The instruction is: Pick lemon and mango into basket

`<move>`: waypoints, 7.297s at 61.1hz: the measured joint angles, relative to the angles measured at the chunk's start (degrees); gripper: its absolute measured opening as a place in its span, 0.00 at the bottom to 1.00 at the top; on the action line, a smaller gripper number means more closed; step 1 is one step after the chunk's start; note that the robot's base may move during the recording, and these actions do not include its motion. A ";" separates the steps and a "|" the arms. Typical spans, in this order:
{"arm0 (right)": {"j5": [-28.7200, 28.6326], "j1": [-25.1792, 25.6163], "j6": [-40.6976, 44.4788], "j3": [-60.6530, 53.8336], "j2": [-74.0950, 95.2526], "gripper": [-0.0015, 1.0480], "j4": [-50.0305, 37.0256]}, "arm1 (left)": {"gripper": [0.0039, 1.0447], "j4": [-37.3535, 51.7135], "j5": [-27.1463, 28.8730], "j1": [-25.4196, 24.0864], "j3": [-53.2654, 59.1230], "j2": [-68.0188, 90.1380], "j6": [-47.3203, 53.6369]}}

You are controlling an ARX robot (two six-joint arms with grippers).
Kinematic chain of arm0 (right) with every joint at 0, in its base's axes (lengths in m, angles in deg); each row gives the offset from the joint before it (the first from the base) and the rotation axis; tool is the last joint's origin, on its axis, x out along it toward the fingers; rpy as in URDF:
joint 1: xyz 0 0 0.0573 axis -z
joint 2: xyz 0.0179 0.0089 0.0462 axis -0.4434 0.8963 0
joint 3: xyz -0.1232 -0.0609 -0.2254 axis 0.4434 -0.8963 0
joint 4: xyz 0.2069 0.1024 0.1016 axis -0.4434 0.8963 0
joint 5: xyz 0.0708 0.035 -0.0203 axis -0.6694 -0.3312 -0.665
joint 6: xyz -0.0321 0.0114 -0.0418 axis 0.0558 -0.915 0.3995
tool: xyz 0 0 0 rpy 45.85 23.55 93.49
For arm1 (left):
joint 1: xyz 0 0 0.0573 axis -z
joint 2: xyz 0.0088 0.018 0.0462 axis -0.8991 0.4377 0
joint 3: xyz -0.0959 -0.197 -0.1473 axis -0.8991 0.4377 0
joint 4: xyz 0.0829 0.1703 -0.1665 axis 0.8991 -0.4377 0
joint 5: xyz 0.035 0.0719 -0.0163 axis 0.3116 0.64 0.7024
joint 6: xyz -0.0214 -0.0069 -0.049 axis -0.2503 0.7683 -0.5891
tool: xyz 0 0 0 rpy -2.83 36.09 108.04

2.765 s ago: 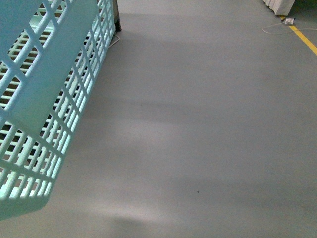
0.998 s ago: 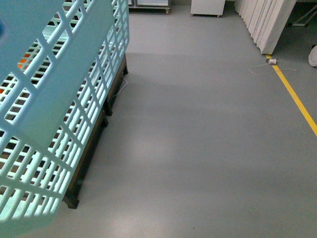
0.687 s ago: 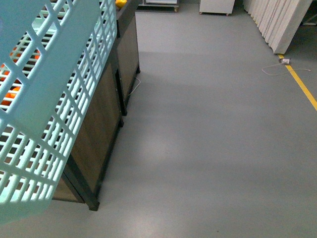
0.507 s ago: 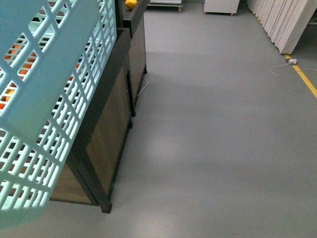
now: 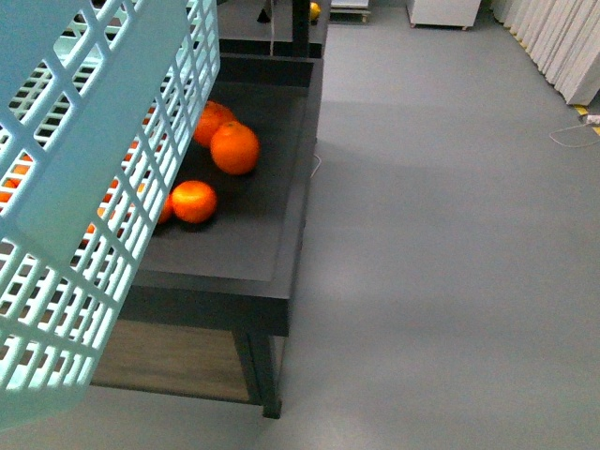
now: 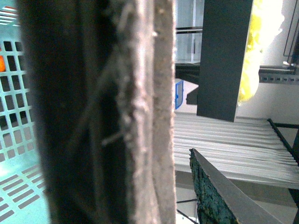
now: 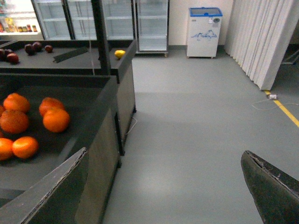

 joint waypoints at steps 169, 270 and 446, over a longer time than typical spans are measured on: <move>-0.46 0.02 0.02 0.00 -0.07 0.92 0.02 | 0.27 0.00 0.68 -0.57 0.00 0.13 0.26; -11.54 20.31 -22.77 4.57 17.27 0.92 -14.49 | 0.26 -20.61 -32.09 26.40 -38.88 40.39 42.58; 1.49 16.98 33.90 99.25 157.06 0.63 -7.63 | 0.26 -20.61 -32.04 26.40 -38.88 40.39 42.60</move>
